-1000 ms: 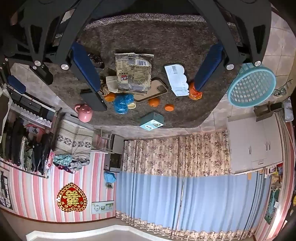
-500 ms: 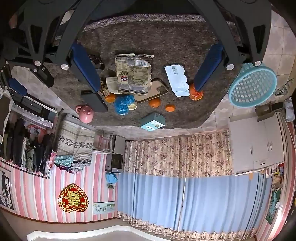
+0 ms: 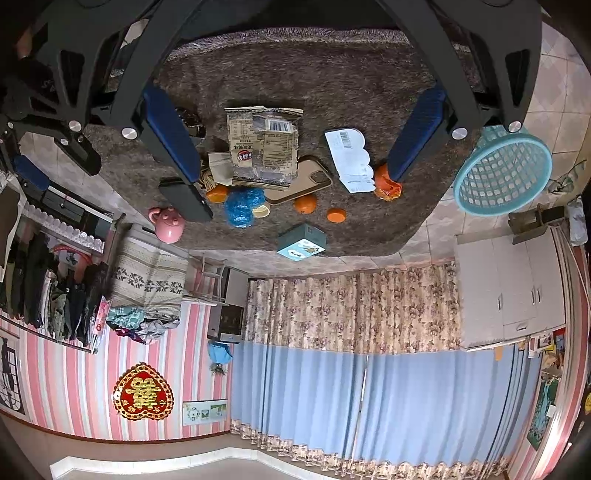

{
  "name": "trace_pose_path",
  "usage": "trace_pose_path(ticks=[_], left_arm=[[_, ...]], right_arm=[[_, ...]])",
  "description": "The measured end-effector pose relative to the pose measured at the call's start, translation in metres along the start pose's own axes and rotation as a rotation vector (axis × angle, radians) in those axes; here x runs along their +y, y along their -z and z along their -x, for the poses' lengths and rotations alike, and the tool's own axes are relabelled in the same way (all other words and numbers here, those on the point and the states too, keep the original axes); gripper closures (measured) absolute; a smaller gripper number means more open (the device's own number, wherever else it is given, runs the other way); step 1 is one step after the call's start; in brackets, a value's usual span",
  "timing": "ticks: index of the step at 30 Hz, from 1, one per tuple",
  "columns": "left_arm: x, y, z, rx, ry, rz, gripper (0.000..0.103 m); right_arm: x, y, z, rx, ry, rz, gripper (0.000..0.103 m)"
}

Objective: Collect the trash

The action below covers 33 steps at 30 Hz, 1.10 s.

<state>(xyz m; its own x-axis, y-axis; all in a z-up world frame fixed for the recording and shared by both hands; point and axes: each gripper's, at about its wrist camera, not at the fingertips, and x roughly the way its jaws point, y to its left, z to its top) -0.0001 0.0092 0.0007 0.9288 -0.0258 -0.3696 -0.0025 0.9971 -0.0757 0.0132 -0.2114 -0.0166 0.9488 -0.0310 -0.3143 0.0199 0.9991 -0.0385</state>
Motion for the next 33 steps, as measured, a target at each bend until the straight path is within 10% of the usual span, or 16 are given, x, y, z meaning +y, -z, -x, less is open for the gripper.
trace_pose_path(ticks=[33], left_arm=[[0.0003,0.0003,0.0004,-0.003,-0.001,0.000,0.005]], right_arm=[[-0.0001,-0.0065,0.0064,-0.013,0.000,0.003,0.004]])
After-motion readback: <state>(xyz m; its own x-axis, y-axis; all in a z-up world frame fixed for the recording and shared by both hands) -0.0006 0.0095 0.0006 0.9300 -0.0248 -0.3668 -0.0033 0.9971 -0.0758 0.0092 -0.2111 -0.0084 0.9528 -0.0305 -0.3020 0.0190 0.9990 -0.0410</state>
